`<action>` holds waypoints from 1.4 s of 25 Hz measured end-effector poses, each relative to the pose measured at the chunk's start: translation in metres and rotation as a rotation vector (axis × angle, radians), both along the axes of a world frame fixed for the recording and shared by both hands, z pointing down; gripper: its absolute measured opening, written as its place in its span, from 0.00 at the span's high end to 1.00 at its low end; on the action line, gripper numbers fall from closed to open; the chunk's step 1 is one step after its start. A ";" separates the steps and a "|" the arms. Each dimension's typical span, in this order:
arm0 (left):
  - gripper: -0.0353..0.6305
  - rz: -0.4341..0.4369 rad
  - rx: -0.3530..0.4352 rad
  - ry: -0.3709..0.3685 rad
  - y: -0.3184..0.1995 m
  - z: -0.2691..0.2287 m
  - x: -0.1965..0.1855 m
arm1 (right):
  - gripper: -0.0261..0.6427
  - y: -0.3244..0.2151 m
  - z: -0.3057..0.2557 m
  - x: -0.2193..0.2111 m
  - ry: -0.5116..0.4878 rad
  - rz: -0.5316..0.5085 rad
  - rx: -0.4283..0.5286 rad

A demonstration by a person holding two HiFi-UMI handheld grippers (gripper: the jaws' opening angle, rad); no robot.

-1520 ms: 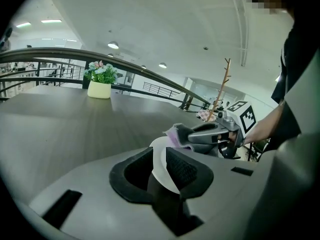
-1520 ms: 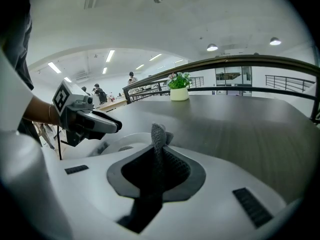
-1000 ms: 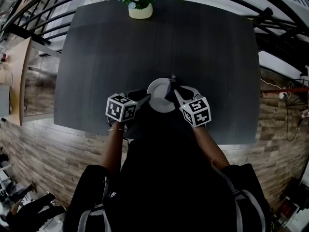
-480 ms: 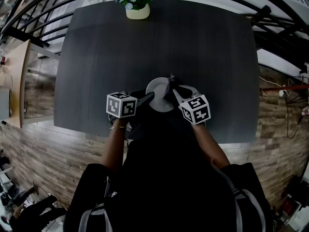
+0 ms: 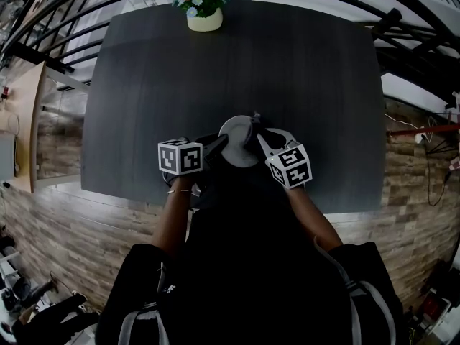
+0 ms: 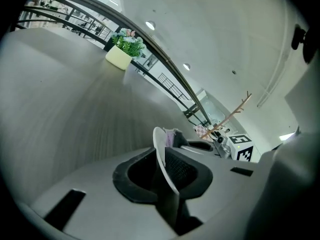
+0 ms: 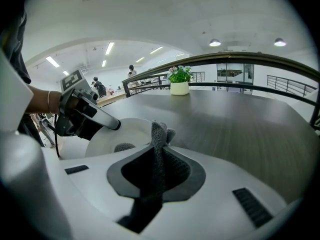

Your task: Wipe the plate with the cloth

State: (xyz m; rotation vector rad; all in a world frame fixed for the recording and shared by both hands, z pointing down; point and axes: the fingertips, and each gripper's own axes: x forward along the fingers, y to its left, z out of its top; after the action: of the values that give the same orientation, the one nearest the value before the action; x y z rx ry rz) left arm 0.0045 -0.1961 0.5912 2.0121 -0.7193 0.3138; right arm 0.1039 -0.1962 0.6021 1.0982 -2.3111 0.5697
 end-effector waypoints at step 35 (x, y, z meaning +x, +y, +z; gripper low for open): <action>0.92 0.031 0.550 0.162 -0.021 -0.157 -0.005 | 0.90 0.015 -0.196 0.003 -0.209 0.156 0.555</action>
State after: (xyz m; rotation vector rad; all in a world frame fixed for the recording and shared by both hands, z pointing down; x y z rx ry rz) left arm -0.0003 -0.2175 0.4339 2.5330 -0.7242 -0.0416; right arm 0.1073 -0.1814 0.4066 1.5404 -2.6656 0.0898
